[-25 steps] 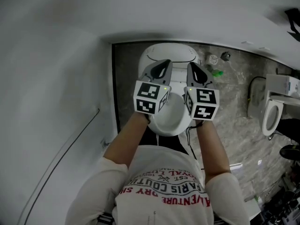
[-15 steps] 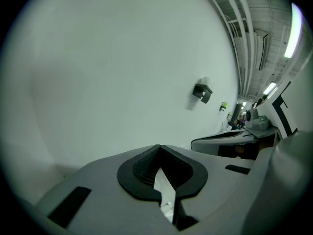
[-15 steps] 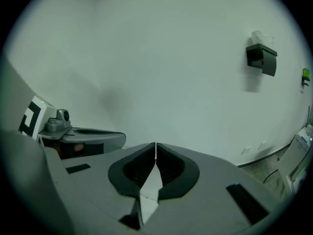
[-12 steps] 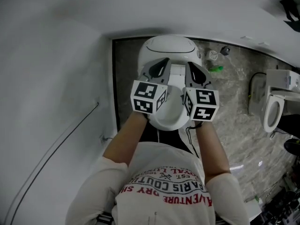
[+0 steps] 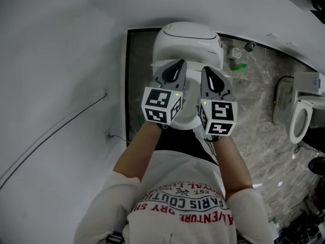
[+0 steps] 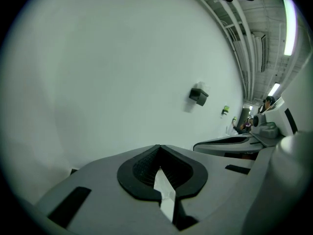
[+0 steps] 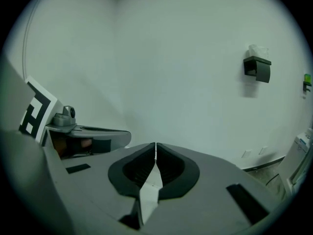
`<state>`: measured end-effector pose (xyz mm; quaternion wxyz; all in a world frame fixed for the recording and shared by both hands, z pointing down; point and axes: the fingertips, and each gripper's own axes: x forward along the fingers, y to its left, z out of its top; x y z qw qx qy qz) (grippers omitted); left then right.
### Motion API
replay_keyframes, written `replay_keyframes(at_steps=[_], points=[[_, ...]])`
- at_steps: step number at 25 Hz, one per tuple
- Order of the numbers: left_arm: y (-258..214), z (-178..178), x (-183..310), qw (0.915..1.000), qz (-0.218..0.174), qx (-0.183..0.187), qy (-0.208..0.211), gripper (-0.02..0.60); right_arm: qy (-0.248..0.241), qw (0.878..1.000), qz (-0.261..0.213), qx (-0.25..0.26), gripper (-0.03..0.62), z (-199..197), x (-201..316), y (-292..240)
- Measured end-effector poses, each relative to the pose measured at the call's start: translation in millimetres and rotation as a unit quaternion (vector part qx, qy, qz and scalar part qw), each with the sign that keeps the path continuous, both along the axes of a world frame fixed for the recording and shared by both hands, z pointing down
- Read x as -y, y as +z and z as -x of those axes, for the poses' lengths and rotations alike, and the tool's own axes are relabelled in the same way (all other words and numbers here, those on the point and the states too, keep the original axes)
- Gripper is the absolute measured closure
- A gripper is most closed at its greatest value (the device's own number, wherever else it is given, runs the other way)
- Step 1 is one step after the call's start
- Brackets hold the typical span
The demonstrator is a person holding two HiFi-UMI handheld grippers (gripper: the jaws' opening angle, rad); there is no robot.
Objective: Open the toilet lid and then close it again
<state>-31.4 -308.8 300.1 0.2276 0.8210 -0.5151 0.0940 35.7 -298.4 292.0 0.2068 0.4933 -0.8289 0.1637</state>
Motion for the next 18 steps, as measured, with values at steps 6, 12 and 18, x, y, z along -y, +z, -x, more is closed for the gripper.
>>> replay_keyframes(at_steps=[6,12,18], points=[[7.6,-3.4,-45.8,0.9999,0.004,0.006,-0.014,0.575,-0.008,1.0,0.004,0.012,0.579,-0.5,-49.6,8.0],[23.1,-2.8,-89.9,0.9999,0.012,0.004,-0.002,0.575,-0.004,1.0,0.016,0.02,0.579,-0.2,-92.9,23.6],[42.7,-6.4,-132.0,0.9995,0.024,-0.007,0.02,0.575,0.016,0.999,0.03,0.012,0.579,-2.7,-134.8,43.0]])
